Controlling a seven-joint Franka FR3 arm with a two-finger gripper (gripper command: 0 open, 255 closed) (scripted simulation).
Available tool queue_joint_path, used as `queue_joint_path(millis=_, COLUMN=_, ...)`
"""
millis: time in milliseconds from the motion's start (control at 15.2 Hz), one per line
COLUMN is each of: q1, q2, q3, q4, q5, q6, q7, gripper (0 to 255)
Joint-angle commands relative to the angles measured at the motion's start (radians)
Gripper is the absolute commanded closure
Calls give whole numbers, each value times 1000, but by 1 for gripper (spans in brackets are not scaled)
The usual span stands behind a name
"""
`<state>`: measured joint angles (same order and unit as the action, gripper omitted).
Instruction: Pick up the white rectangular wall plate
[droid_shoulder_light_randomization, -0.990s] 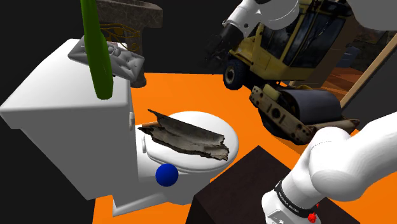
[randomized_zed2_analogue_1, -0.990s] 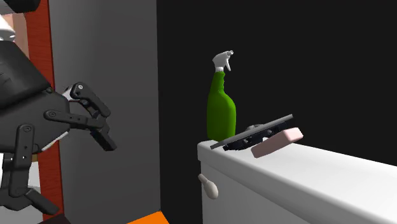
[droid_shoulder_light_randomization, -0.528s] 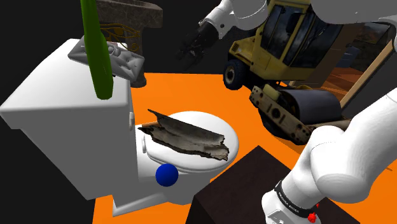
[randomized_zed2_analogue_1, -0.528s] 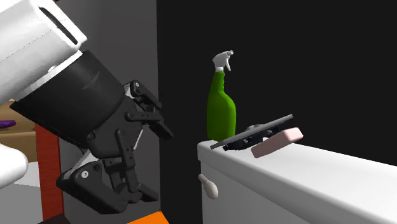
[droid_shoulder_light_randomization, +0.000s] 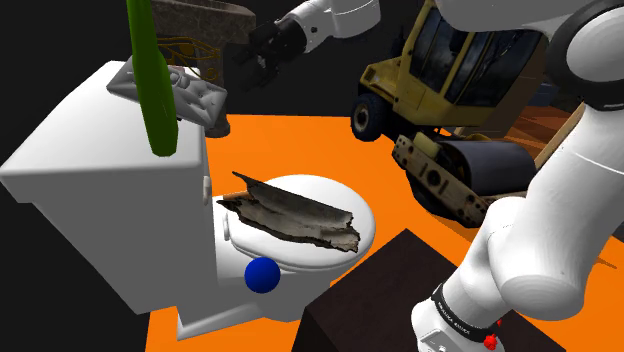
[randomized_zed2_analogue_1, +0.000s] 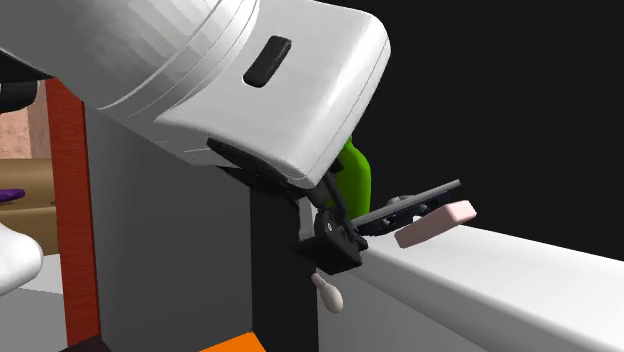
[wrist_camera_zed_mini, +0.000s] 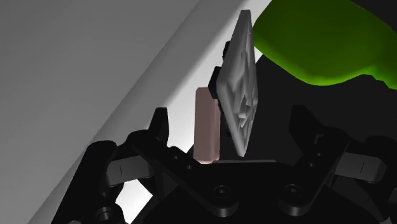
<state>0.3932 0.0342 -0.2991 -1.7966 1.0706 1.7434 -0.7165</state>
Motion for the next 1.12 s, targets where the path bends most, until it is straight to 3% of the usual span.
queue_joint_path(millis=0, q1=-1, q2=71, q3=5, q4=77, q5=80, q6=-44, q7=-37, gripper=0)
queue_joint_path(millis=198, q1=-8, q2=146, q3=18, q4=173, q5=164, q6=-97, q7=-61, gripper=0)
queue_joint_path(millis=792, q1=-6, q2=158, q3=22, q4=103, q5=175, q6=-64, q7=-138, gripper=0)
queue_joint_path(millis=858, q1=-5, q2=158, q3=23, q4=102, q5=175, q6=-63, q7=-137, gripper=255)
queue_joint_path(millis=1056, q1=-5, q2=158, q3=23, q4=102, q5=175, q6=-63, q7=-137, gripper=255)
